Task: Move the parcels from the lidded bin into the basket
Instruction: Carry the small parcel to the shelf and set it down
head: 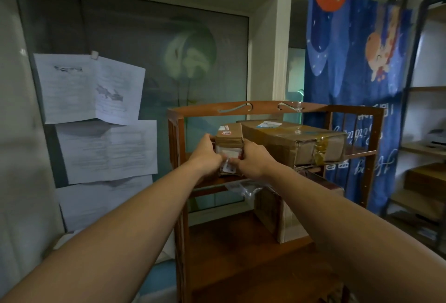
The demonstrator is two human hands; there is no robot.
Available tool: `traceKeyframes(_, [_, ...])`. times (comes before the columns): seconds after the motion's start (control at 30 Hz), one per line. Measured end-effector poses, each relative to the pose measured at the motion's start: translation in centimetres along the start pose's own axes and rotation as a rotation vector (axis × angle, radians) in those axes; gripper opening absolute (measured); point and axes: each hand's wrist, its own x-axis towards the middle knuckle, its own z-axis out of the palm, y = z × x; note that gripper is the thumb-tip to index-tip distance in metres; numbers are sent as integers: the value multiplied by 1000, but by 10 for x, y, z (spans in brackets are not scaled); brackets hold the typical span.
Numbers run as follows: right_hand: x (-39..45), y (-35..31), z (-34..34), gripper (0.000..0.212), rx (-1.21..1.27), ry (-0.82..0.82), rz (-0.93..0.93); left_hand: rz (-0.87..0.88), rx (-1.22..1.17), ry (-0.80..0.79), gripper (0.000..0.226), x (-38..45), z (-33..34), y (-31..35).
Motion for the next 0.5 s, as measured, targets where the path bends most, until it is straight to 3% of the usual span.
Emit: traceKeyframes(0.5, [-78, -74, -28, 44, -73, 62, -33, 206, -31, -36, 48, -76, -57, 22])
